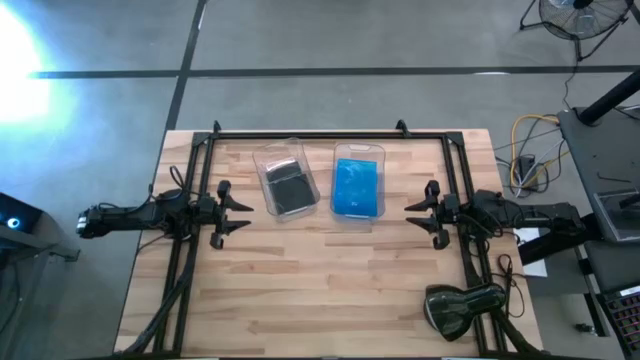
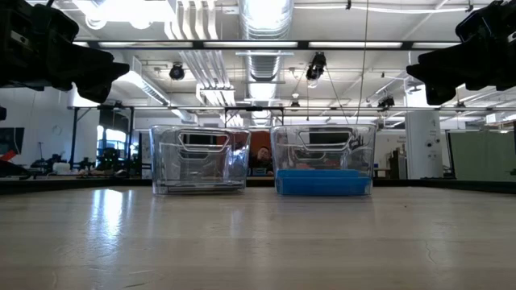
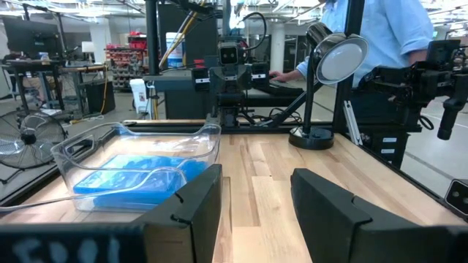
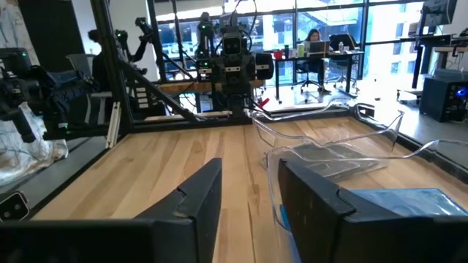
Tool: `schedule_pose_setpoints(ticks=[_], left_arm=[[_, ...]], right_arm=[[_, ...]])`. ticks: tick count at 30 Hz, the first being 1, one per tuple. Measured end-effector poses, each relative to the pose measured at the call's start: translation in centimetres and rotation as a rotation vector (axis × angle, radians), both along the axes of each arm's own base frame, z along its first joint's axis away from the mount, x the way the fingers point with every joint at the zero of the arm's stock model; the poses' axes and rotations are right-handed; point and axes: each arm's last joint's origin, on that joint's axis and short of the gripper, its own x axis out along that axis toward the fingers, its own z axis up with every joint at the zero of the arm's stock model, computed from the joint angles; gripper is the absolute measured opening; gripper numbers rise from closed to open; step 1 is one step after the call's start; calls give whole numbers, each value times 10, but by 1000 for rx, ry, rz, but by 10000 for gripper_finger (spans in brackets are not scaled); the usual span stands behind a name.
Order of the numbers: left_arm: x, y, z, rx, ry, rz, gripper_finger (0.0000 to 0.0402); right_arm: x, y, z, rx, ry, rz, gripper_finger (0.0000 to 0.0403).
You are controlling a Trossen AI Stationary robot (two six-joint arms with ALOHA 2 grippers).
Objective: Pick & place jewel cases by type
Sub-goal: Return to Home Position
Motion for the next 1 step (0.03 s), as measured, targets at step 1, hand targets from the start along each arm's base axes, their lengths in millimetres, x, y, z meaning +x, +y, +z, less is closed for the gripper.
schedule_pose_setpoints(ticks=[1], left_arm=[[0,0,0,0,0,0,147]], right_arm=[[0,0,0,0,0,0,129]])
